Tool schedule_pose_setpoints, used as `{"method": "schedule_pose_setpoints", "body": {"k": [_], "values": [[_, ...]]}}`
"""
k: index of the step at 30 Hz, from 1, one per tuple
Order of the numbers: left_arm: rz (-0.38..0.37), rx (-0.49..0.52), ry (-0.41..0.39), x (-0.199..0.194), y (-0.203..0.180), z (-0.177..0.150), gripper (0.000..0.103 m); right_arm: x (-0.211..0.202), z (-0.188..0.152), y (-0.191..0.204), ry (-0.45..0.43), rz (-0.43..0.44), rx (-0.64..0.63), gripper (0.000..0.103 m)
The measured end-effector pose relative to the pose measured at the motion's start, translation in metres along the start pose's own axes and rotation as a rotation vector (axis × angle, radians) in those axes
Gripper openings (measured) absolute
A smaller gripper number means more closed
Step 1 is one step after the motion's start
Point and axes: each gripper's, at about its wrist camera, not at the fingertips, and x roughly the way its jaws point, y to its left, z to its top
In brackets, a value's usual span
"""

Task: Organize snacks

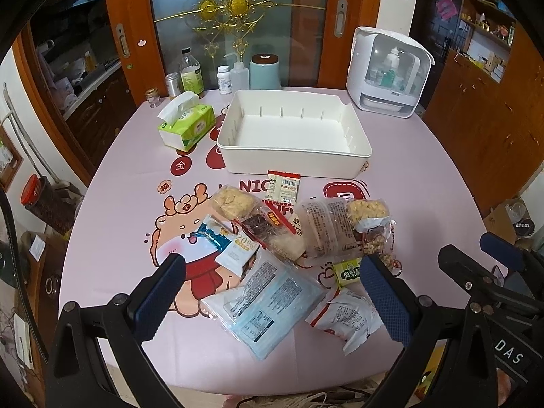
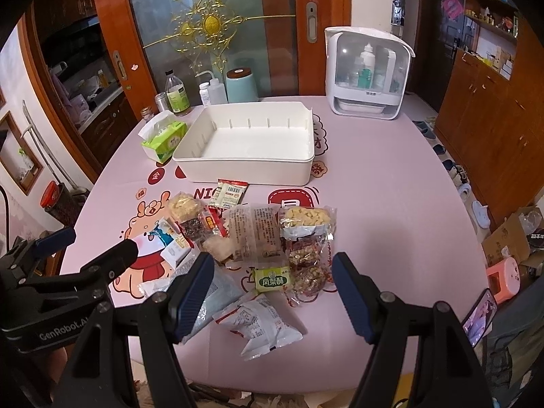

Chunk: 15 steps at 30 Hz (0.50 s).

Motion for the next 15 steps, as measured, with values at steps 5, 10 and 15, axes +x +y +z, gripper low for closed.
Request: {"method": "schedule_pose_setpoints", "body": {"k": [5,10,15], "values": [[0.005,0.008,0.003,0.000,-0.002,-0.001,0.102,-0.001,-0.003,0.001,-0.006,0.002,0.003,0.073],[0.001,0.018,0.006,0.000,-0.002,-0.003,0.102,-0.002,-0.005,0.002,-0.003,0.004,0.011,0.073],[0.001,0.027,0.010,-0.001,0.001,-0.006,0.101,-0.005,-0.012,0.005,-0.002,0.002,0.021,0.073]]}}
